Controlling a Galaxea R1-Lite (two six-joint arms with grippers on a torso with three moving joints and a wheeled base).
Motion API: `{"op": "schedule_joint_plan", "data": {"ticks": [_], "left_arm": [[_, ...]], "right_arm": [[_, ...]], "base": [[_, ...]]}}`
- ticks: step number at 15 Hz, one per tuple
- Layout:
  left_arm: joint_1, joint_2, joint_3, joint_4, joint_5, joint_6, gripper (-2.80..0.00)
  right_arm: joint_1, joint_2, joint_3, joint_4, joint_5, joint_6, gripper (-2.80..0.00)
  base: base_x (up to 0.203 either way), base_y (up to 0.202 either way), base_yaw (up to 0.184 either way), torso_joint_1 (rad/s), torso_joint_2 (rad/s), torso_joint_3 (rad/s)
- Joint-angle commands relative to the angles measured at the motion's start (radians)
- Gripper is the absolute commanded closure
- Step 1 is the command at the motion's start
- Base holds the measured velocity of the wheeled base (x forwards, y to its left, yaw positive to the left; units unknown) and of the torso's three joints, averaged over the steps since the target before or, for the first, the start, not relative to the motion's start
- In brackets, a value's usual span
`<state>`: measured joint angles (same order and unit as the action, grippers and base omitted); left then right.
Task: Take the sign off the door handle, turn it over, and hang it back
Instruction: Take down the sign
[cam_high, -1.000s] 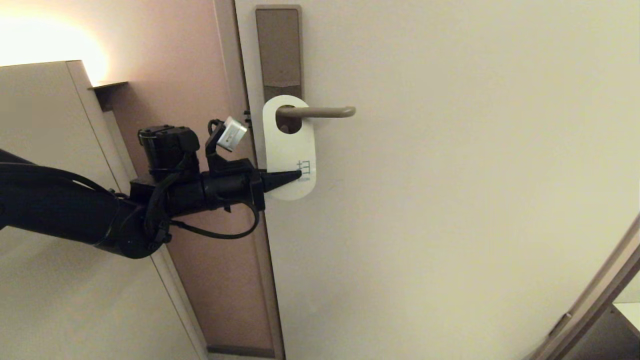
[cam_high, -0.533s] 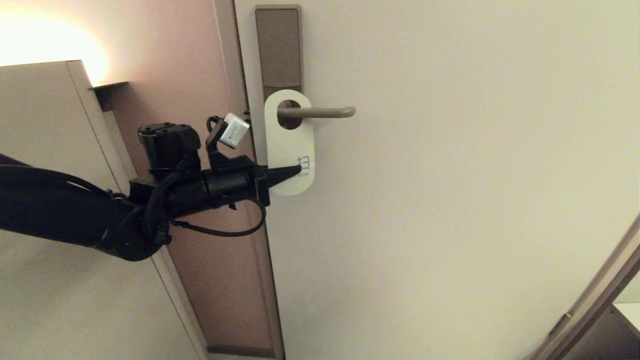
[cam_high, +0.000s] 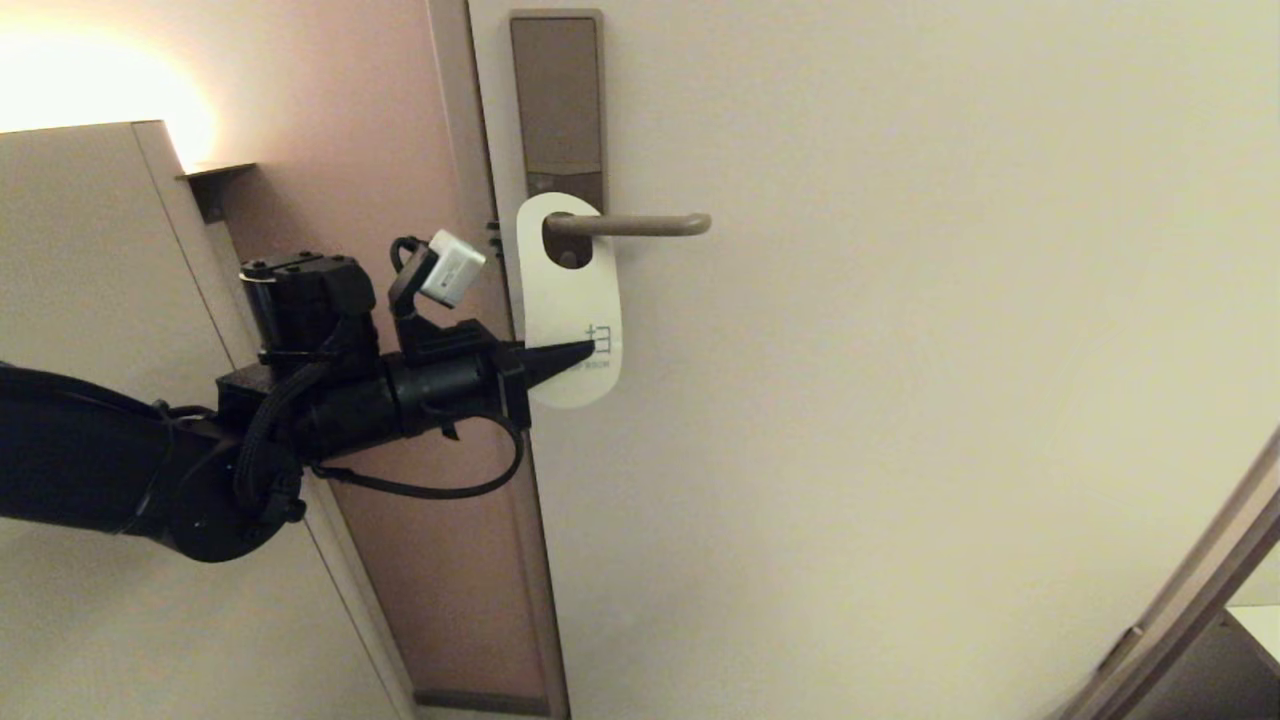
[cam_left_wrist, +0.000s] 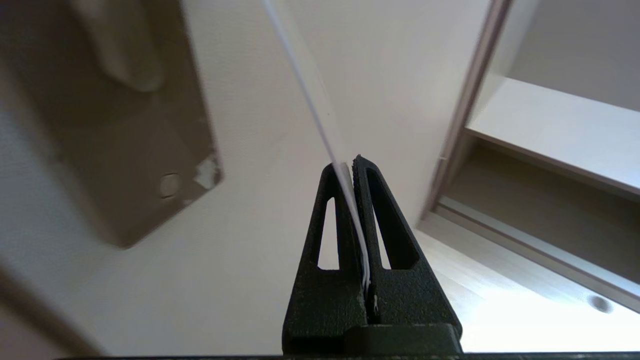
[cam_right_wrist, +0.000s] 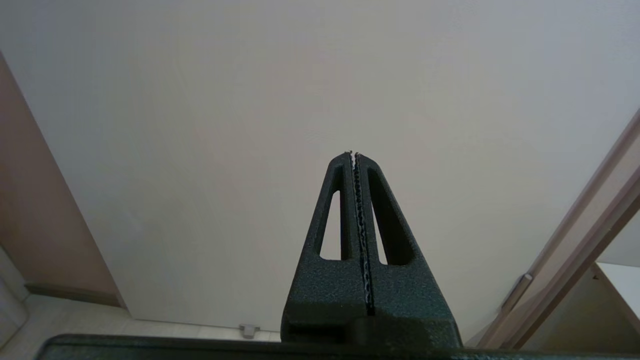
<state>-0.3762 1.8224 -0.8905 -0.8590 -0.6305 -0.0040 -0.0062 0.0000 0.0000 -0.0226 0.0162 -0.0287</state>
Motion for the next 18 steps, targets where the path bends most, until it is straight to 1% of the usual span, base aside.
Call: {"op": "schedule_joint_plan", "data": {"ticks": [1, 4, 11, 13, 16, 18], "left_arm": [[-0.001, -0.032, 0.03, -0.002, -0.001, 0.009, 0.0], [-0.001, -0.049, 0.036, -0.003, 0.022, 0.01, 0.0], [-0.007, -0.058, 0.036, 0.001, 0.043, 0.013, 0.0], [-0.023, -0.058, 0.036, 0.003, 0.044, 0.015, 0.0], [-0.058, -0.056, 0.033, 0.003, 0.075, 0.015, 0.0], [-0.075, -0.052, 0.031, 0.003, 0.08, 0.015, 0.0]], "right_arm": [[0.0, 0.001, 0.0, 0.0, 0.001, -0.001, 0.0], [0.0, 0.001, 0.0, 0.0, 0.001, -0.001, 0.0], [0.0, 0.002, 0.0, 0.0, 0.001, -0.002, 0.0], [0.0, 0.0, 0.0, 0.0, 0.001, 0.0, 0.0], [0.0, 0.0, 0.0, 0.0, 0.001, 0.0, 0.0], [0.0, 0.0, 0.0, 0.0, 0.001, -0.001, 0.0]], "base": [[0.0, 0.0, 0.0, 0.0, 0.0, 0.0], [0.0, 0.0, 0.0, 0.0, 0.0, 0.0], [0.0, 0.0, 0.0, 0.0, 0.0, 0.0], [0.0, 0.0, 0.0, 0.0, 0.0, 0.0], [0.0, 0.0, 0.0, 0.0, 0.0, 0.0], [0.0, 0.0, 0.0, 0.0, 0.0, 0.0]]}}
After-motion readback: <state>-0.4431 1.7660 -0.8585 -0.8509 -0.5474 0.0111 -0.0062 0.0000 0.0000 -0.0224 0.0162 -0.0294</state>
